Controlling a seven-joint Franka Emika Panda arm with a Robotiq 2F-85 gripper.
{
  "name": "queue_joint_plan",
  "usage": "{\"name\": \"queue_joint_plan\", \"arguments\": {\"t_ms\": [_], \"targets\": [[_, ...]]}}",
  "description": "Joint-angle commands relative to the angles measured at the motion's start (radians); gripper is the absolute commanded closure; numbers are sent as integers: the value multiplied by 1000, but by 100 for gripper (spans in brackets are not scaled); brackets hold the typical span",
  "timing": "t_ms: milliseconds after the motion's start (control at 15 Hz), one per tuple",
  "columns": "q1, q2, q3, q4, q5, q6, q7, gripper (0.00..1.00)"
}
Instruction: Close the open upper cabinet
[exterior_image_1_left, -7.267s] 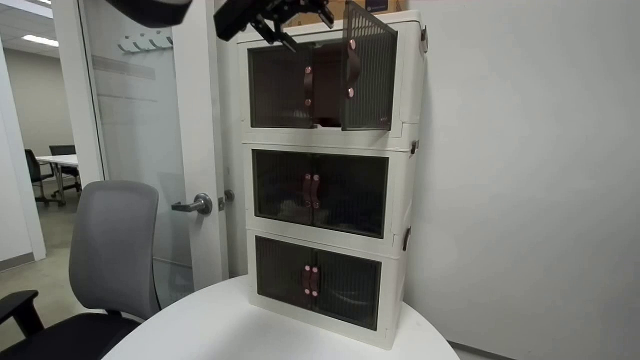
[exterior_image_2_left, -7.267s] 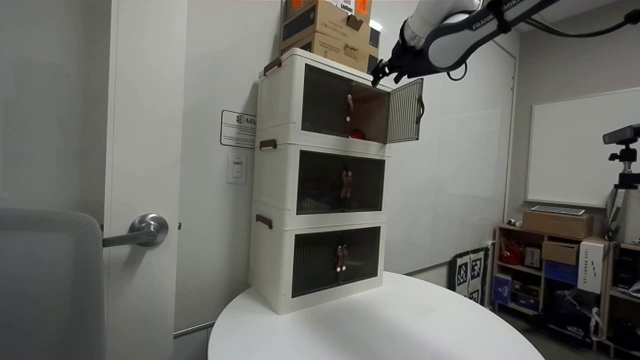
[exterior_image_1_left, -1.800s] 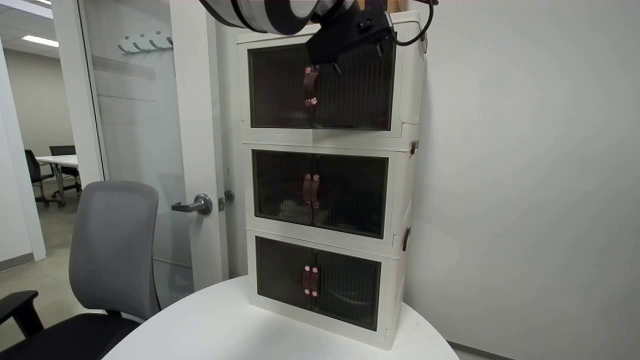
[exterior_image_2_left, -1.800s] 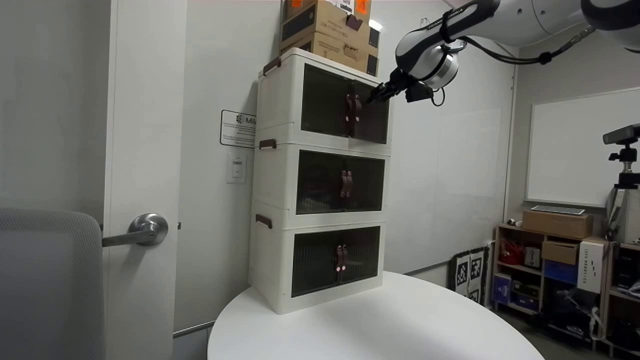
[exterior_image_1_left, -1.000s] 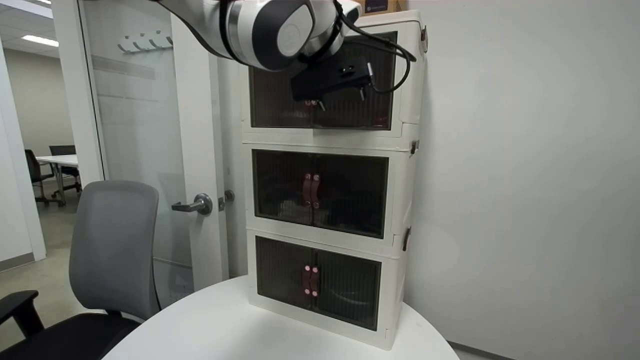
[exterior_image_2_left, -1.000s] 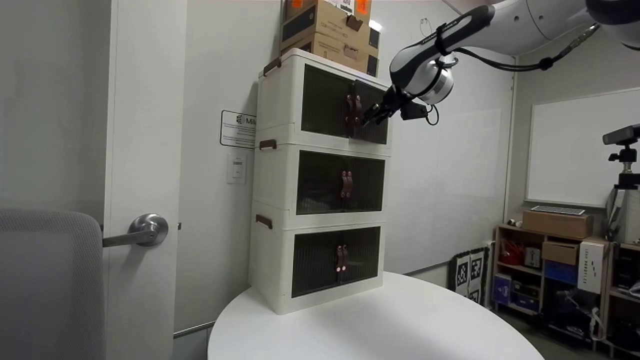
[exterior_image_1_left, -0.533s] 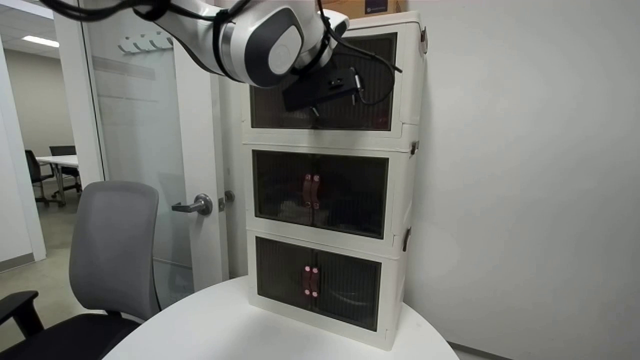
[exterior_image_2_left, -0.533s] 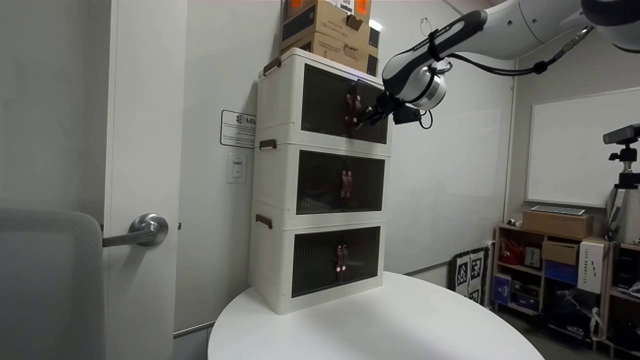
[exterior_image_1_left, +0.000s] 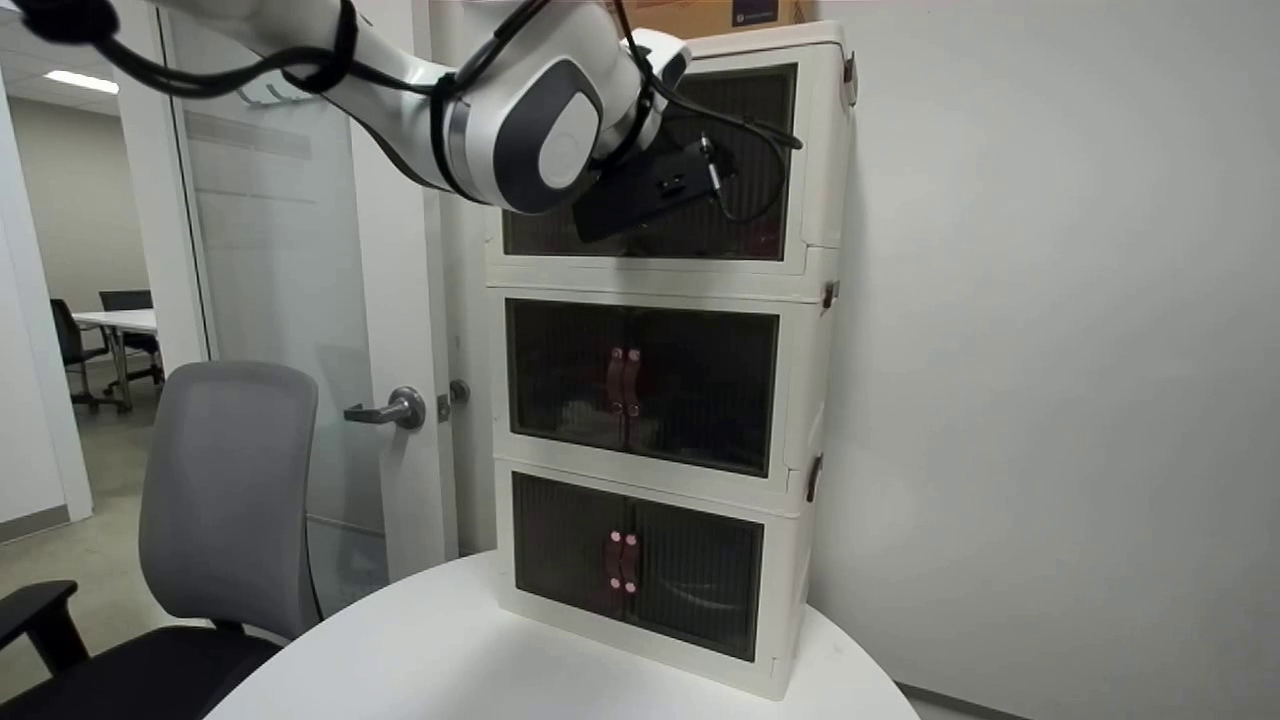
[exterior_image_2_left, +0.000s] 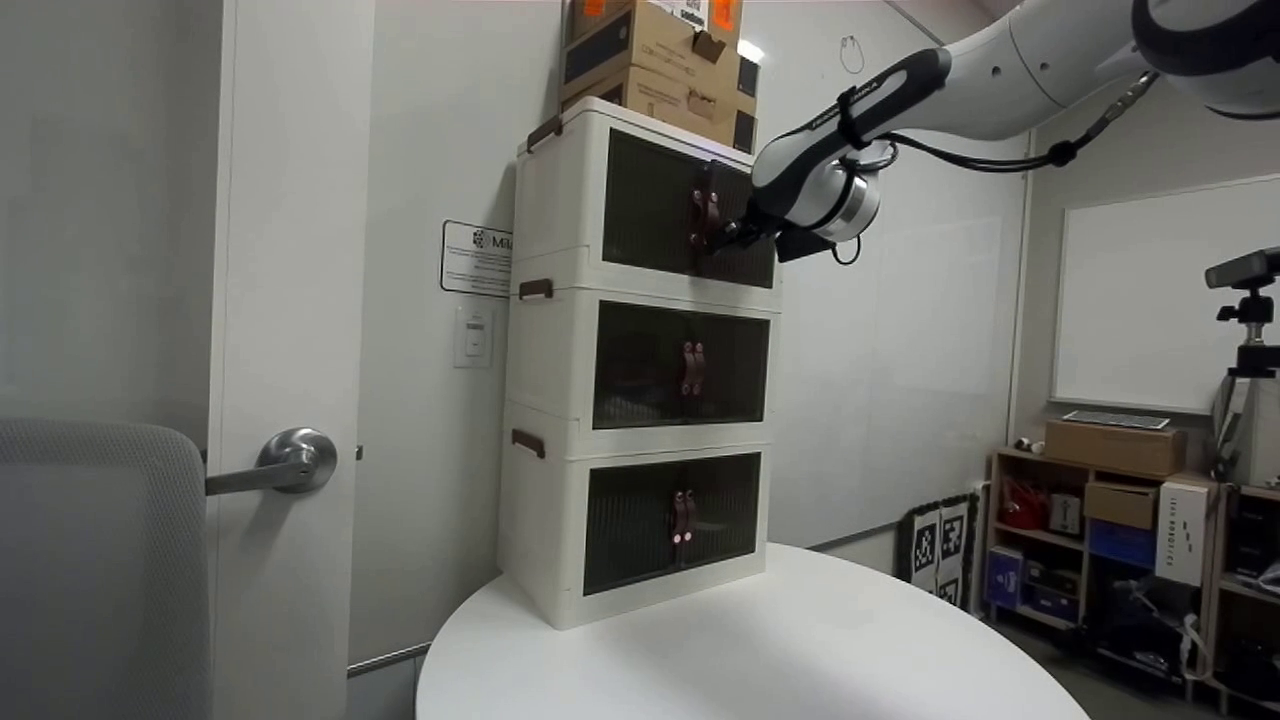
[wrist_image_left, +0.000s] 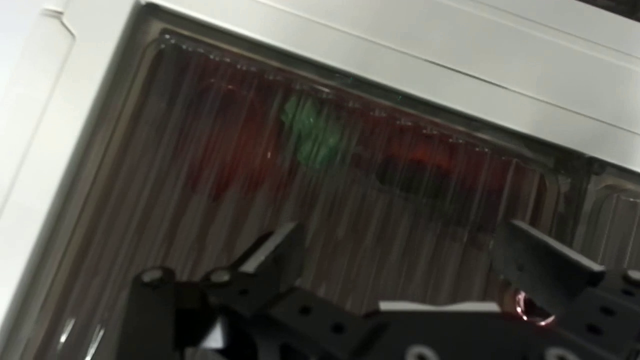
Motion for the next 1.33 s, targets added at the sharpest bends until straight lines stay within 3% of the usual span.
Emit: {"name": "queue_joint_plan", "arguments": {"t_ms": [0, 200, 467, 733, 933, 1267], "targets": [[27, 32, -56, 60, -10, 32, 40, 0], [-8, -37, 4, -5, 21, -46, -1, 0], [-123, -157, 161, -102, 135, -242, -96, 0], [-181, -280, 197, -227, 239, -383, -148, 0], [-191, -359, 194, -318, 275, -374, -172, 0], [-178, -465, 207, -414, 373, -233, -266, 0]]}}
